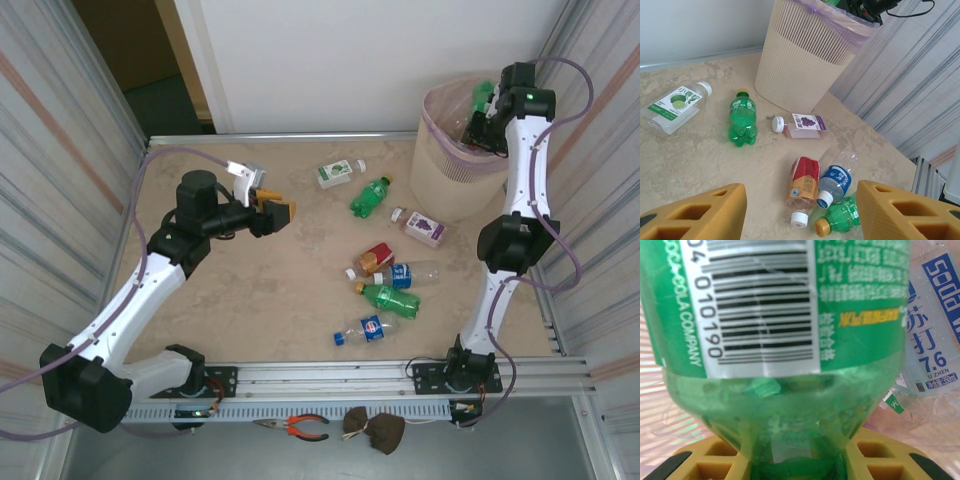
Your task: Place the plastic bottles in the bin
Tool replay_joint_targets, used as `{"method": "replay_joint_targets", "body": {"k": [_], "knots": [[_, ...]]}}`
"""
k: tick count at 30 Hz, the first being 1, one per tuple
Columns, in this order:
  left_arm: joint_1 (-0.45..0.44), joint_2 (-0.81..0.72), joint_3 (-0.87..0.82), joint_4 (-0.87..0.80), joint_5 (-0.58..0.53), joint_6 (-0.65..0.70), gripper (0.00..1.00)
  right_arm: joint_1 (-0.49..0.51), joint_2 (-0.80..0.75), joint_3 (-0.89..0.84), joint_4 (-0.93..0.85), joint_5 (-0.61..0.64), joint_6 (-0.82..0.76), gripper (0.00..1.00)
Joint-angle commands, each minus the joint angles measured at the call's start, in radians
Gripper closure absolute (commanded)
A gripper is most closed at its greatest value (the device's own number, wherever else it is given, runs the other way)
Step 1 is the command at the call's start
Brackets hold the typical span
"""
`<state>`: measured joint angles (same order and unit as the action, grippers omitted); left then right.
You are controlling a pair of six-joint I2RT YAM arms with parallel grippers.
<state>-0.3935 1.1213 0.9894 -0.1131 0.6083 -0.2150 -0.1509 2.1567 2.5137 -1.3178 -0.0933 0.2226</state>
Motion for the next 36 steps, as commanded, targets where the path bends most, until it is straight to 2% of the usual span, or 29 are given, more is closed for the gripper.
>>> {"method": "replay_joint_targets", "body": {"k": [1, 8, 18, 21, 36], "knots": [[0.007, -0.01, -0.016, 0.024, 0.015, -0.007, 0.4, 0.002, 0.079, 0.009, -0.071, -0.003, -0.034, 0.88], [0.008, -0.02, -0.024, 0.026, 0.01, -0.006, 0.4, 0.011, 0.107, 0.017, -0.09, -0.005, -0.042, 0.77], [0.007, -0.024, -0.024, 0.026, 0.01, -0.006, 0.4, 0.01, 0.045, 0.071, -0.086, -0.002, -0.032, 0.47], [0.01, -0.024, -0.024, 0.028, 0.01, -0.006, 0.4, 0.008, 0.016, 0.073, -0.073, -0.01, -0.025, 0.43], [0.011, -0.003, -0.012, 0.025, 0.015, 0.0, 0.4, 0.004, -0.115, 0.074, -0.002, -0.04, -0.003, 0.41]]}}
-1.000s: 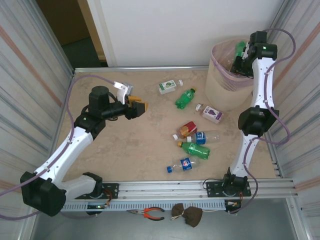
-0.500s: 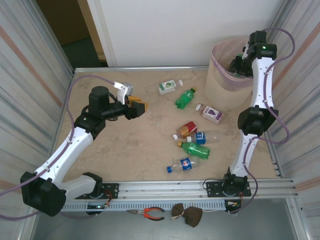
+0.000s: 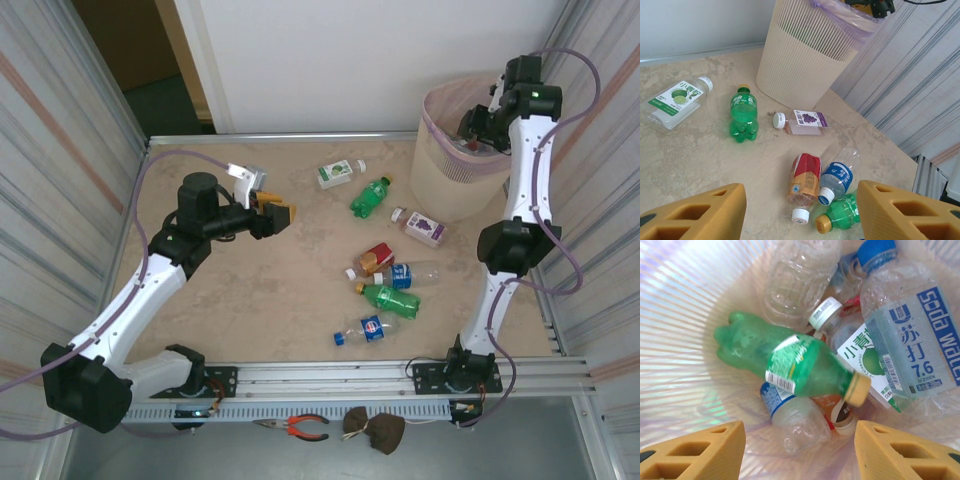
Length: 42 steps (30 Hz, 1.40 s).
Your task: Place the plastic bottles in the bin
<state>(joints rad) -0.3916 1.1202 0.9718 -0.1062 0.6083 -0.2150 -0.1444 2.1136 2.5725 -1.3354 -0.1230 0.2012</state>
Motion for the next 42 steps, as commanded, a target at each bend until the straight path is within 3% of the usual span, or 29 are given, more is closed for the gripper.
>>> {"method": "replay_joint_targets", "body": {"k": [1, 10, 21, 25, 29, 36, 42], "knots": [[0.008, 0.001, 0.009, 0.017, 0.017, 0.0, 0.4, -0.002, -0.08, 0.015, 0.02, -0.01, 0.018, 0.42], [0.007, 0.119, 0.116, -0.067, 0.015, 0.087, 0.41, -0.001, -0.175, 0.004, 0.029, -0.018, 0.015, 0.42], [0.003, 0.411, 0.422, -0.262, -0.061, 0.425, 0.37, -0.016, -0.405, -0.24, 0.101, -0.028, -0.001, 0.43], [0.002, 0.555, 0.554, -0.305, -0.111, 0.537, 0.28, -0.028, -0.477, -0.324, 0.114, -0.015, -0.015, 0.42], [0.002, 0.682, 0.663, -0.32, -0.132, 0.637, 0.02, -0.042, -0.548, -0.405, 0.129, -0.009, -0.02, 0.42], [0.001, 0.856, 0.768, -0.272, -0.135, 0.828, 0.02, -0.049, -0.625, -0.488, 0.141, -0.005, -0.02, 0.43], [0.018, 0.992, 0.827, -0.217, -0.049, 0.946, 0.03, -0.049, -0.653, -0.501, 0.133, -0.011, -0.017, 0.43]]}}
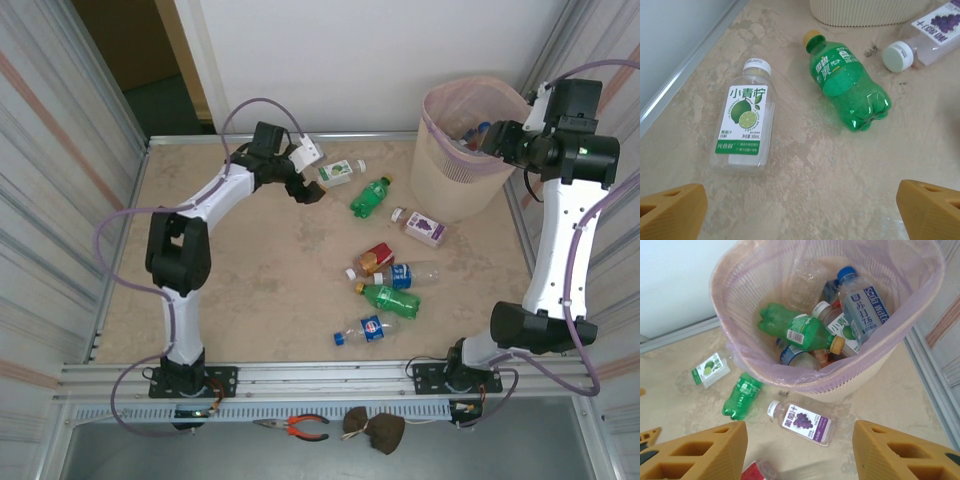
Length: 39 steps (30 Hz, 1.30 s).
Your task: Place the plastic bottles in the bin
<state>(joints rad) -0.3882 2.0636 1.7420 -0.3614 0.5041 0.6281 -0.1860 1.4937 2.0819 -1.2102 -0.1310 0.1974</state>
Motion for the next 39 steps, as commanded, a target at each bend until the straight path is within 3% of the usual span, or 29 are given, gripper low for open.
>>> {"method": "replay_joint_targets", "body": {"k": [1, 15, 22, 32, 39], "knots": [[0.017, 0.084, 0.08, 0.035, 0.064, 0.106, 0.03, -0.007, -0.037, -0.014, 0.006, 0.0, -0.013, 0.43], [0.047, 0.354, 0.277, 0.132, -0.076, 0.091, 0.01, -0.003, -0.073, -0.084, 0.021, 0.001, -0.016, 0.44], [0.06, 0.417, 0.356, 0.15, -0.074, 0.089, 0.01, 0.003, -0.067, -0.091, 0.021, 0.005, -0.019, 0.45], [0.057, 0.516, 0.493, 0.075, 0.02, 0.115, 0.01, 0.008, -0.065, -0.086, 0.02, 0.019, -0.029, 0.45], [0.047, 0.549, 0.516, 0.025, 0.005, 0.171, 0.02, 0.013, -0.065, -0.088, 0.02, 0.025, -0.032, 0.45]]}}
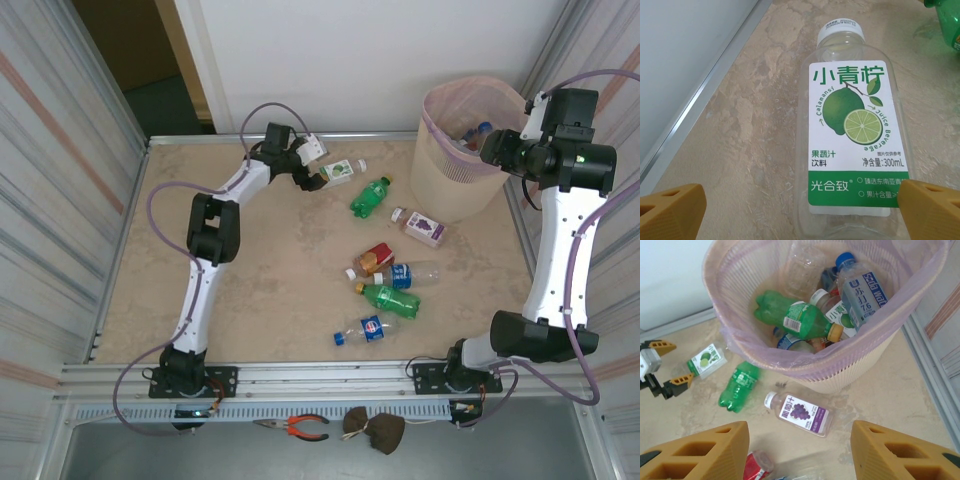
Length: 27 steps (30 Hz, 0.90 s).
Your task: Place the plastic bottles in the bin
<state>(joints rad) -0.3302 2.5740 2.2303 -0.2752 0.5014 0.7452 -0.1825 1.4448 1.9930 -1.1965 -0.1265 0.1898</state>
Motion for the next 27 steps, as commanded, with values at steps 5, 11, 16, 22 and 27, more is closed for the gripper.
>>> {"method": "replay_joint_targets", "body": {"k": [5, 11, 16, 22, 27], "knots": [[-0.017, 0.04, 0.025, -0.081, 0.053, 0.072, 0.04, 0.014, -0.016, -0.002, 0.006, 0.022, -0.026, 0.45], [-0.023, 0.036, 0.022, -0.085, 0.065, 0.07, 0.06, 0.017, -0.021, 0.0, 0.006, 0.027, -0.028, 0.46], [-0.042, 0.034, 0.011, -0.117, 0.05, 0.125, 0.03, 0.017, -0.023, 0.0, 0.006, 0.026, -0.029, 0.46], [-0.053, 0.064, 0.046, -0.123, -0.017, 0.136, 0.01, 0.018, -0.024, 0.003, 0.006, 0.026, -0.032, 0.46], [-0.059, 0.096, 0.079, -0.134, -0.084, 0.174, 0.02, 0.02, -0.024, 0.006, 0.006, 0.03, -0.034, 0.47]]}}
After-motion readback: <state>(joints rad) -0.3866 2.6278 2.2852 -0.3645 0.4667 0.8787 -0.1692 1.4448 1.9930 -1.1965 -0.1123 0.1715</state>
